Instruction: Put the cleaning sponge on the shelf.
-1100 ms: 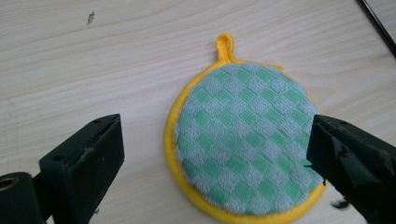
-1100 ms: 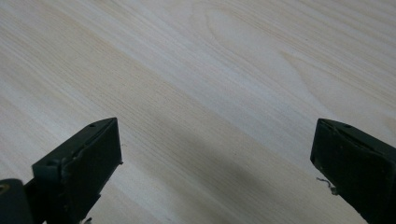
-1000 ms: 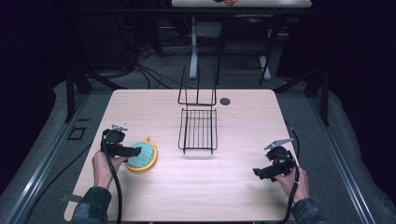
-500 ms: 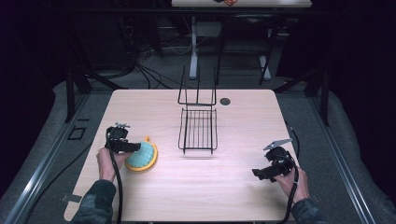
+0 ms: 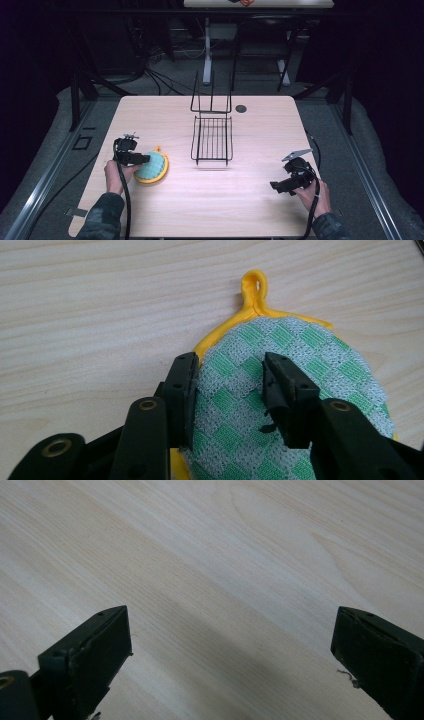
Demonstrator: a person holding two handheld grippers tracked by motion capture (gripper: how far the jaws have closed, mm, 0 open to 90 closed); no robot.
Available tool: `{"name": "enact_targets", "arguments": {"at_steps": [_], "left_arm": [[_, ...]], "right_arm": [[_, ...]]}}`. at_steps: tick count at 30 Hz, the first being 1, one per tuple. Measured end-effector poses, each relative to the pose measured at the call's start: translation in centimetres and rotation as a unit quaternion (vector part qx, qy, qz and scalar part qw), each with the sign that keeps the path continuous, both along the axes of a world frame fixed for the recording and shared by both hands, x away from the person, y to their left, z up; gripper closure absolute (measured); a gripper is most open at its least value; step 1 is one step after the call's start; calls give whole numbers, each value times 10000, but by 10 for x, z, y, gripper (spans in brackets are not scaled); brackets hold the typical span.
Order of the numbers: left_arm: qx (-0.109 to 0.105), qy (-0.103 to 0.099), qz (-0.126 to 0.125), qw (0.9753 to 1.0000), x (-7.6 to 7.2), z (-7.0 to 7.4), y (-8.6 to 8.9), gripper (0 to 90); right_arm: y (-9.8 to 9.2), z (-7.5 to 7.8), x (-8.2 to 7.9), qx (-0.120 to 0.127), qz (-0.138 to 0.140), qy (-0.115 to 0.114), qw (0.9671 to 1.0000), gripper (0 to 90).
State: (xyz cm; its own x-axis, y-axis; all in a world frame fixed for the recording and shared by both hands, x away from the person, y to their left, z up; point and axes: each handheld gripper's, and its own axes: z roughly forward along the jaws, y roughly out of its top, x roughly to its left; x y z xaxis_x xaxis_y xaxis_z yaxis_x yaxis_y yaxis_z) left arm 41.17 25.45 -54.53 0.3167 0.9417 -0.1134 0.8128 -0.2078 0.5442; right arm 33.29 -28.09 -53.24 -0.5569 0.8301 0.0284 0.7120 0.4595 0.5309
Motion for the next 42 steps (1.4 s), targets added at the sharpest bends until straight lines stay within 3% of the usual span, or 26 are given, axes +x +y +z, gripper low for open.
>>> {"name": "enact_targets", "arguments": {"at_steps": [19,35,42], "left_arm": [[250,-181,-45,9995,-5,-1,-3,825],[266,-322,-110,9991,-8,4,-1,869],[152,-422,-82,9990,-10,11,6,876]], "right_arm": [[1,1,-1,4,10,42,10000,26],[-1,1,-1,-34,21,-13,10000,27],[-2,1,-1,-15,14,11,10000,27]]}}
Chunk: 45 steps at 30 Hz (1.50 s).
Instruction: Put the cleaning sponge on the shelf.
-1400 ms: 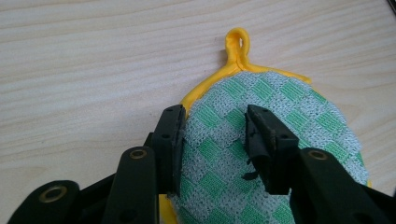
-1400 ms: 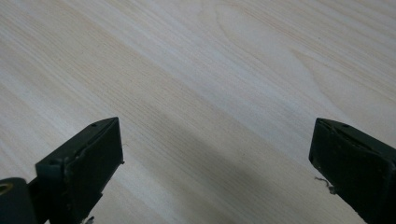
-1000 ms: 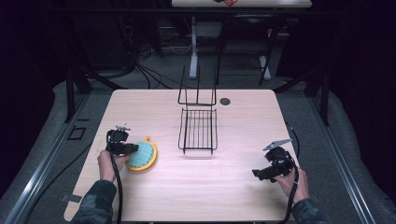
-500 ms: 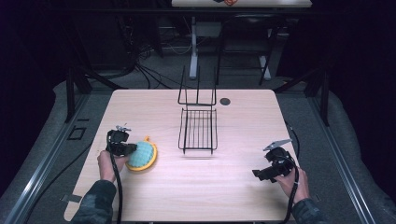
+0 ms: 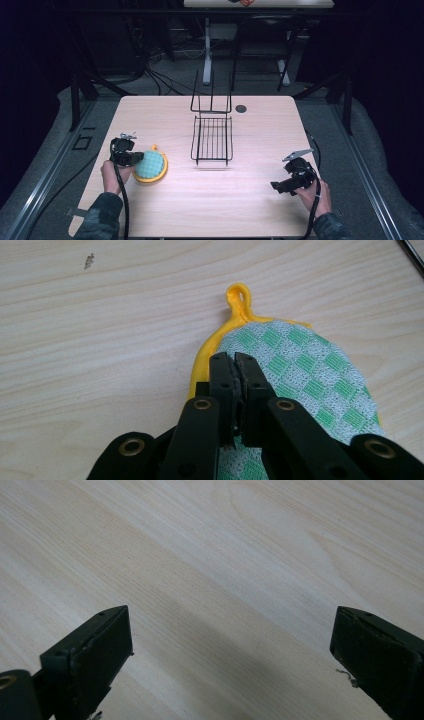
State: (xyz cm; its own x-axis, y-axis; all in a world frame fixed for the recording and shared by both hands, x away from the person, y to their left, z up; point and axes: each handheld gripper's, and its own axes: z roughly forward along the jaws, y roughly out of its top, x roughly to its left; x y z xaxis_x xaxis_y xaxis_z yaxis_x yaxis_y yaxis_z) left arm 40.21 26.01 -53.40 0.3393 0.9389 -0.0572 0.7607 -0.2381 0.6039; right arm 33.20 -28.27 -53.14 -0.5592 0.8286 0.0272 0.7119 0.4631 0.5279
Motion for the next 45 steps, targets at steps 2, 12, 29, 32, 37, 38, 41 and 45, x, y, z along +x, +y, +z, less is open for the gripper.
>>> {"name": "enact_targets", "arguments": {"at_steps": [2,12,29,32,37,38,41,45], "left_arm": [[-36,-24,8,10000,-1,1,1,877],[-123,-165,-60,9998,-6,13,3,880],[-295,-451,-286,9981,-15,36,-4,881],[-326,-479,-328,9978,-17,40,-5,881],[-385,-538,-366,9971,-19,44,-8,881],[-402,-548,-375,9970,-19,45,-8,881],[-492,-605,-394,9962,-21,49,-10,881],[-551,-675,-432,9953,-23,55,-12,881]], "right_arm": [[0,0,0,-6,-5,7,10000,27],[0,-1,0,1,-9,14,10000,27],[-1,0,0,-4,-22,16,10000,27],[-1,-1,1,-4,-12,-10,10000,27],[1,-1,0,7,-10,-2,10000,27],[1,-1,0,7,-10,-2,10000,27],[-1,0,0,-32,-26,-25,10000,27],[0,0,0,-32,-12,-8,10000,27]]}}
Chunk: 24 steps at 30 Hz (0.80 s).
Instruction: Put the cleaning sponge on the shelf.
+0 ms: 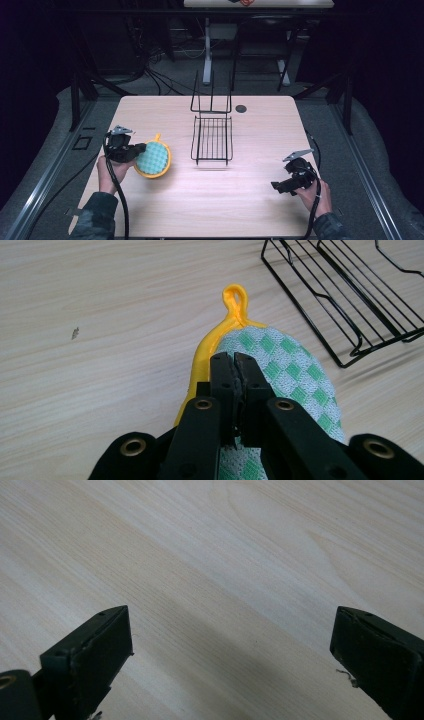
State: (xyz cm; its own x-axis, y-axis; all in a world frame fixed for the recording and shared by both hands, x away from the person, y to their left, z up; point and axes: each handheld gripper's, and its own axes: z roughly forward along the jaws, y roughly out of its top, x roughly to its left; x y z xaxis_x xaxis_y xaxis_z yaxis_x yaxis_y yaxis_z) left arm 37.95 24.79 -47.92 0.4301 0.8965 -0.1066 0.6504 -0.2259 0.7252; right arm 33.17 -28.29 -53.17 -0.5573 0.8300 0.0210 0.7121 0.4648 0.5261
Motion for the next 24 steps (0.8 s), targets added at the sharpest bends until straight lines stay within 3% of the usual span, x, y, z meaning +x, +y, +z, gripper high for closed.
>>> {"name": "enact_targets", "arguments": {"at_steps": [24], "left_arm": [[-337,-217,-186,9990,0,19,-13,881]], "right_arm": [[1,2,-2,-56,-2,-49,10000,27]]}}
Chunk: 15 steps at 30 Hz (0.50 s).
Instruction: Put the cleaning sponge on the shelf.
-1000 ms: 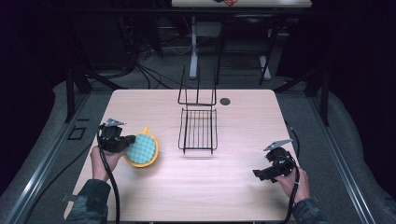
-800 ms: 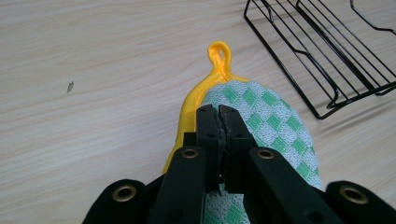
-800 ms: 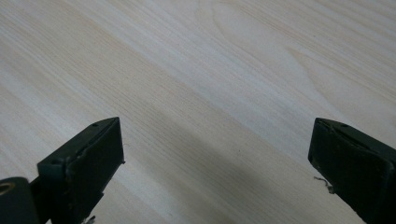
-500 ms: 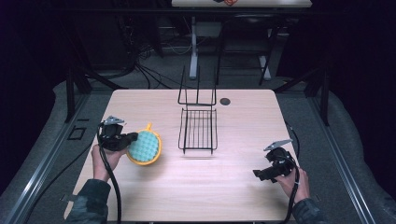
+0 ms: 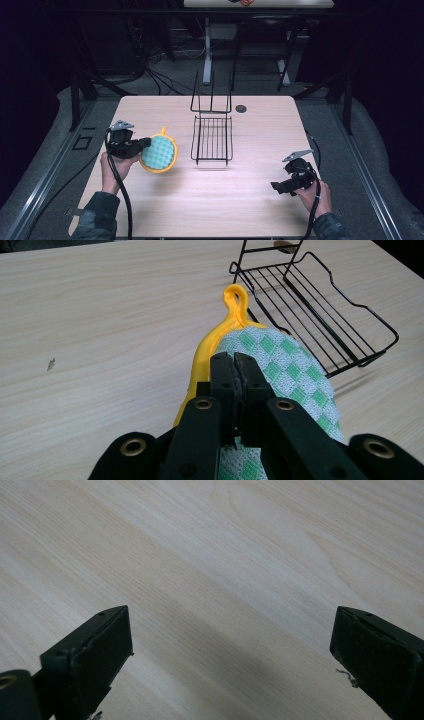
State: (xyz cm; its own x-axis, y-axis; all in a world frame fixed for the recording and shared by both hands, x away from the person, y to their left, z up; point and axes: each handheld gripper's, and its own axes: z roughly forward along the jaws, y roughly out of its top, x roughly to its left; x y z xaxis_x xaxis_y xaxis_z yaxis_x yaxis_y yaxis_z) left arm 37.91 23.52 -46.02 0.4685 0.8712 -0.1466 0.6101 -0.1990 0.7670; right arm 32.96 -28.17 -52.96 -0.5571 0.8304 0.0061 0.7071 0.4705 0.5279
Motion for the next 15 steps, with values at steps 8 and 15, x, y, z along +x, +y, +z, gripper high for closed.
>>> {"name": "enact_targets", "arguments": {"at_steps": [8,15], "left_arm": [[-66,3,-66,10000,3,1,-5,881],[-106,-33,-127,9999,4,5,-9,881]], "right_arm": [[3,-2,0,30,40,21,10000,28],[4,-2,0,42,49,9,10000,28]]}}
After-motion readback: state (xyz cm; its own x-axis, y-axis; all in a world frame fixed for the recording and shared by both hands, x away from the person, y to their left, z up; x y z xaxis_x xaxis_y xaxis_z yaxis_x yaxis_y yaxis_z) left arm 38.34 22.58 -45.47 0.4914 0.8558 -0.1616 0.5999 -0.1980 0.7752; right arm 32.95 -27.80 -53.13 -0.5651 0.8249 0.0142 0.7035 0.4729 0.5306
